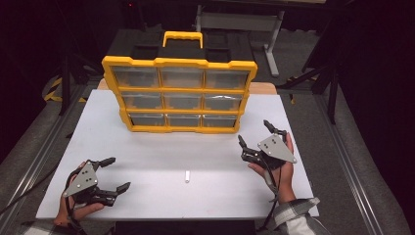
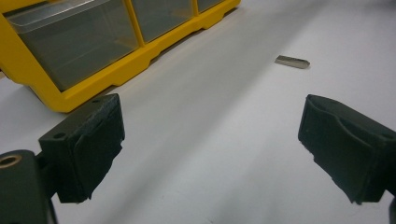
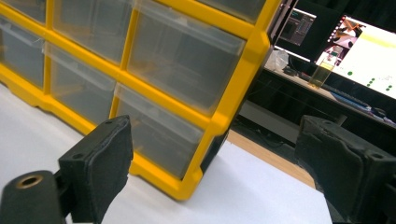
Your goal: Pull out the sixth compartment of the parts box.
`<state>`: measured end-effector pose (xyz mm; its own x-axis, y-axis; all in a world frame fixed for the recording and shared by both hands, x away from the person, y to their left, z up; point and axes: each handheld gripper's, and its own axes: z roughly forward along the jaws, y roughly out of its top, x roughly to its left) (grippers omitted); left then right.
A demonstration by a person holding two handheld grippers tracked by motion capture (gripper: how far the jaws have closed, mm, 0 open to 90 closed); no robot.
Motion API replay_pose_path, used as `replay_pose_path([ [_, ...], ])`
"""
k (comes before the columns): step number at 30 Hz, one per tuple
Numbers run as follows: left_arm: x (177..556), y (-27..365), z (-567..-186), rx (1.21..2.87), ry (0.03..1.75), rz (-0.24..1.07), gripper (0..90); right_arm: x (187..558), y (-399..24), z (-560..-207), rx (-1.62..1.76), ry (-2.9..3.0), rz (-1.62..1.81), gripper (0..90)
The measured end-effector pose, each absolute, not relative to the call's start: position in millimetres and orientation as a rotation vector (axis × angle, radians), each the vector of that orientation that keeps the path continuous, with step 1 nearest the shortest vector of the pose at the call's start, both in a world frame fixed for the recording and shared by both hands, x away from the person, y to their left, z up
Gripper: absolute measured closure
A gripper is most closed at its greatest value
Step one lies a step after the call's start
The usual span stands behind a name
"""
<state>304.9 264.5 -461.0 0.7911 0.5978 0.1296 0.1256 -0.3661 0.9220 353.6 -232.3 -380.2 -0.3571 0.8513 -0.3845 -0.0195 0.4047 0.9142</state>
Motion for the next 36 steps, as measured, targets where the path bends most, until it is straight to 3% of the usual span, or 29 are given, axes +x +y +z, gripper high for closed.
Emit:
replay_pose_path([
  [20, 305.3, 262.3, -462.0, 1.928, 0.542, 0.542, 8.2, 389.5, -199.8, -337.6, 0.637, 1.703, 1.009, 12.7],
  [30, 305.7, 261.4, -462.7, 1.938, 0.540, 0.536, 8.2, 404.9, -184.0, -333.9, 0.562, 1.733, 0.903, 25.5],
  [36, 306.0, 261.2, -463.1, 1.951, 0.533, 0.535, 8.2, 416.2, -172.2, -336.4, 0.490, 1.725, 0.766, 37.8],
])
